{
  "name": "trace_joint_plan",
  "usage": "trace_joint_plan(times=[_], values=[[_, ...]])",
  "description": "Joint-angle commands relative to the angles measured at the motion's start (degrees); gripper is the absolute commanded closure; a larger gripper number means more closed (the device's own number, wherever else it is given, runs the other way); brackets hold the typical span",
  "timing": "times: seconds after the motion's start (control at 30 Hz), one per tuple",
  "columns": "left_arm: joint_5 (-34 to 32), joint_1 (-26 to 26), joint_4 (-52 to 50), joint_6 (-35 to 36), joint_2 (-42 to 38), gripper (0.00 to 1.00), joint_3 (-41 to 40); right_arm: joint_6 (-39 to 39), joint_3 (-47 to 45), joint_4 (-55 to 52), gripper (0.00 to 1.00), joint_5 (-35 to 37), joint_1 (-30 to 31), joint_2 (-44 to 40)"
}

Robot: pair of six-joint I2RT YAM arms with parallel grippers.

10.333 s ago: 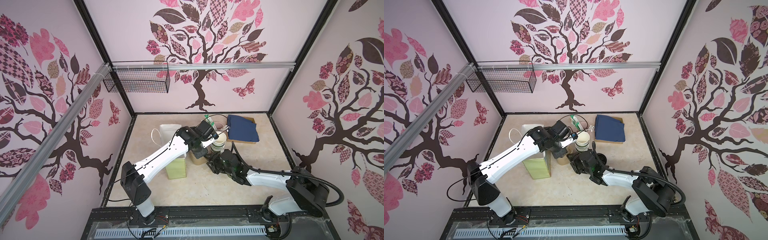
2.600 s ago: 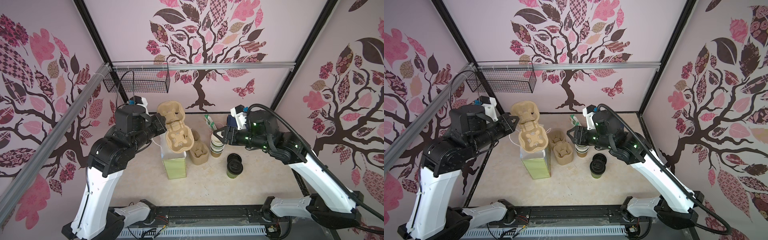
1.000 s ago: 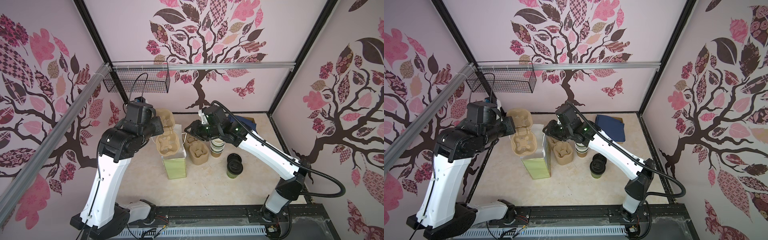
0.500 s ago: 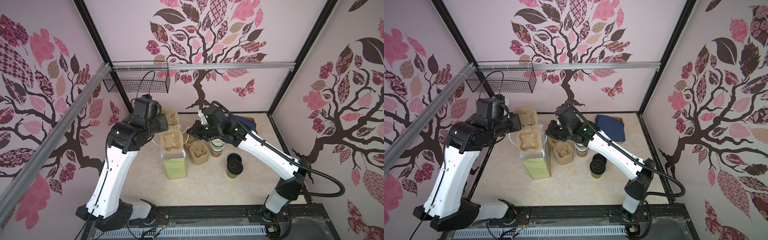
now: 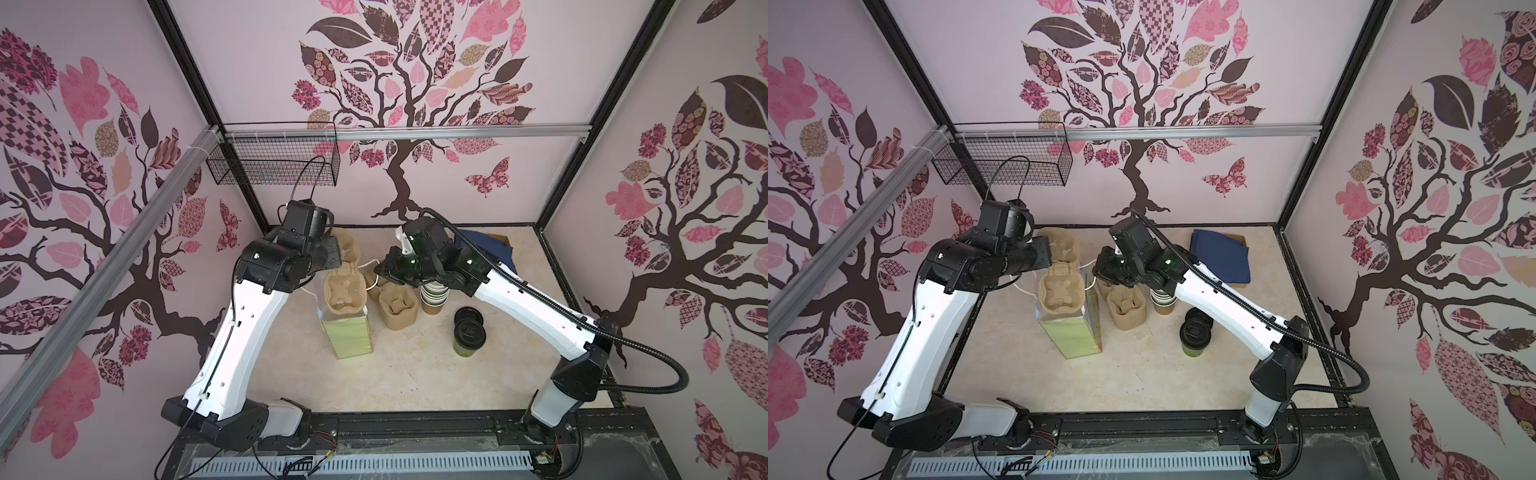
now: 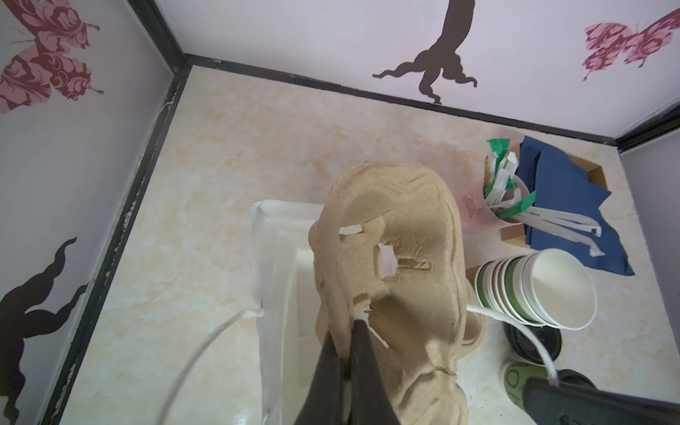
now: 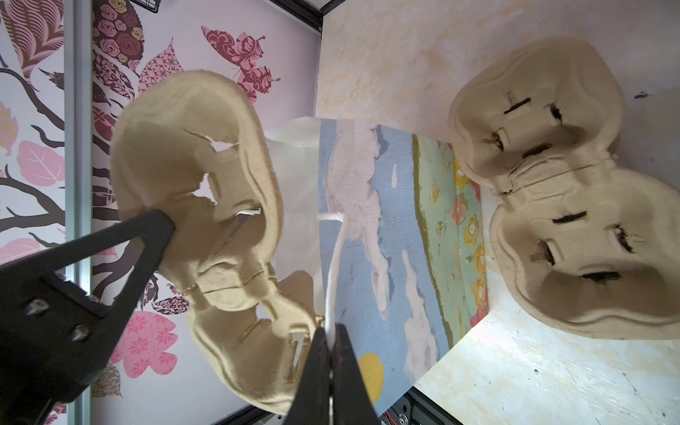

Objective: Pack a coffee takeout order
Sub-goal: Place the cup tray in the takeout bag.

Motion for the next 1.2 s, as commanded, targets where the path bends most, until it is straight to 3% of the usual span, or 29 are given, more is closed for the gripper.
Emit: trace_joint_plan(times=[0.0, 0.17, 0.37, 0.6, 0.77, 1.17], values=[[-2.7, 0.4, -0.82, 0.88, -1.62, 1.0, -0.42, -1.02, 0.28, -0.72, 0.97, -0.42, 0.32, -2.09], [0.56, 0.4, -0.28, 0.17, -1.2, 1.0, 7.17, -0.92, -0.99, -0.44, 0.99, 0.16, 0.32, -2.79], [-4.32, 0.4, -2.32, 0.59, -0.43, 1.0, 10.37, -0.91, -0.95, -0.61, 0.99, -0.04, 0.32, -2.88], [-8.85, 0.4, -6.68, 2.54, -0.75, 1.0, 5.54, -0.98, -1.0, -0.7, 0.99, 0.15, 0.32, -2.88], [-7.98, 0.4, -5.76, 2.02, -1.25, 1.0, 2.17, -1.0, -1.13, -0.52, 0.99, -0.11, 0.32, -2.79], [2.04, 2.75, 2.39, -3.23, -1.55, 1.0, -5.91, -0.72, -1.31, -0.53, 0.99, 0.46, 0.32, -3.5]])
